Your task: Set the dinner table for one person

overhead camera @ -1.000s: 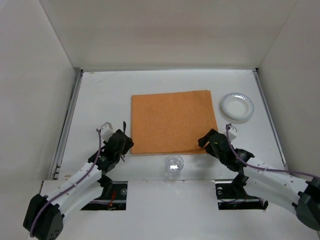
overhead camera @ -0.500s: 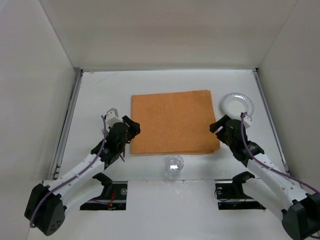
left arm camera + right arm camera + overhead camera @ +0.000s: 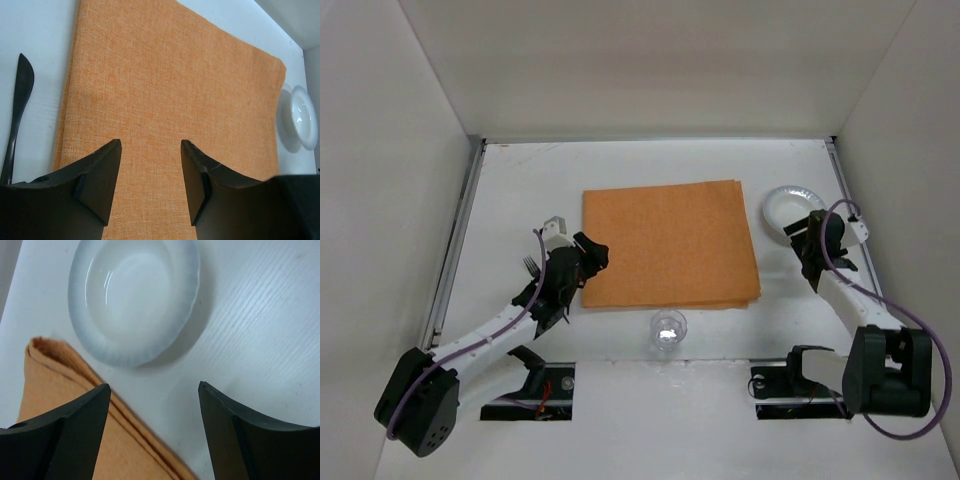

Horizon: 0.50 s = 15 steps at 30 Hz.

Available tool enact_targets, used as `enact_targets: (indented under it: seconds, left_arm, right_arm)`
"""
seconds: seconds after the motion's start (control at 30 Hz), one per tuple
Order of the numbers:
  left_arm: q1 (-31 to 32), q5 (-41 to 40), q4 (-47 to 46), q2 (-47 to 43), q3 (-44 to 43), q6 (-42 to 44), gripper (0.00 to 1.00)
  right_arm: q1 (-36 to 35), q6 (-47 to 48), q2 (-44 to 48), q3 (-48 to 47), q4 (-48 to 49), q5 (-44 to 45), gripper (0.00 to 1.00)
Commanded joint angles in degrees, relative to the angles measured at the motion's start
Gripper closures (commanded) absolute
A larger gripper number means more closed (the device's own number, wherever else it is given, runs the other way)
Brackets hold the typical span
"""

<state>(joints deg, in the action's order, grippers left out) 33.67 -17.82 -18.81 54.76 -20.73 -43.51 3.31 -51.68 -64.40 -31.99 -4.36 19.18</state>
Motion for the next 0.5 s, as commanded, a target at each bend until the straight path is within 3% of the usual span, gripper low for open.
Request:
enact_targets:
  seconds: [0.0,0.17,0.47]
  left_arm:
    - [-0.2,0.6,-5.8,-1.0,1.9,1.3,0.51]
    - [0.1,2.5,-6.9,2.5,1.5,0.3,0.51]
    - [-0.6,4.6,-9.8,6.4,1.7,-1.1,0.51]
  right_arm:
    - [3.2,-1.1,-4.8,-4.0,8.3,-1.0,0.23]
    - [8.0,-4.2,-13.7,-5.5,13.5,-7.0,0.24]
    - [12.3,-7.2,-21.3,-5.1,18.7,-10.1,0.33]
